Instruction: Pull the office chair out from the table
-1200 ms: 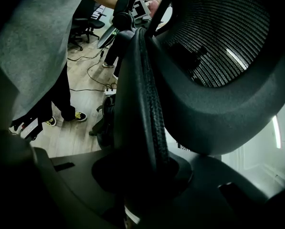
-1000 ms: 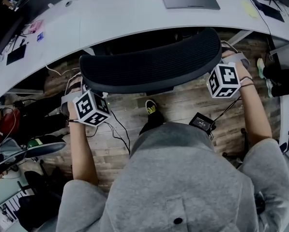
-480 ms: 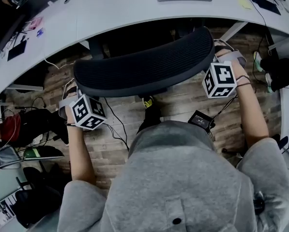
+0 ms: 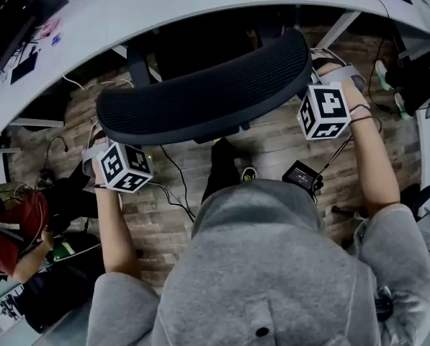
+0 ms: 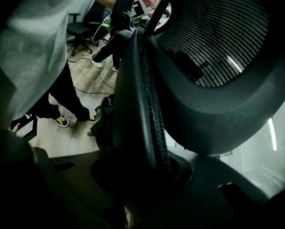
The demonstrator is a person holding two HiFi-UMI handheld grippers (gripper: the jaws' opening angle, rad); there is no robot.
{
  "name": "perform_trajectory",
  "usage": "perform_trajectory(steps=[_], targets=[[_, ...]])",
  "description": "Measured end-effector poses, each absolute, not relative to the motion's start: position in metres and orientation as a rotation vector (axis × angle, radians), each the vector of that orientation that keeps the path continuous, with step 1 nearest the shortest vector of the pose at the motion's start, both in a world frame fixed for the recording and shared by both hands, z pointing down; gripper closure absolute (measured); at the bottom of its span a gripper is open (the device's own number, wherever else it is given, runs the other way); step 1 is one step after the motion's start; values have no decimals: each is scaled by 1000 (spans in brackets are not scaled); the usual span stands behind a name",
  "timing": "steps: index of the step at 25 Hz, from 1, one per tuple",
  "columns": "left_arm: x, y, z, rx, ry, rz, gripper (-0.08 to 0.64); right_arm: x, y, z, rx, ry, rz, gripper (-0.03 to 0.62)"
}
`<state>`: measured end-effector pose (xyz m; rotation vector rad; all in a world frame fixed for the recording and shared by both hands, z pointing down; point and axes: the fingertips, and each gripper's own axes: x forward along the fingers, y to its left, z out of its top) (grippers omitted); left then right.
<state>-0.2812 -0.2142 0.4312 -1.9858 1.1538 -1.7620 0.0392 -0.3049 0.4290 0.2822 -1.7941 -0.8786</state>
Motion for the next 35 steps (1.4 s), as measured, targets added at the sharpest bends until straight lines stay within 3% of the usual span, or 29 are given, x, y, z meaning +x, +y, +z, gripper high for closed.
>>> perform_trajectory(steps=[35], targets=[[-264, -127, 432, -2003, 1082, -1744, 408, 60, -201, 428, 319, -1778, -835, 485]])
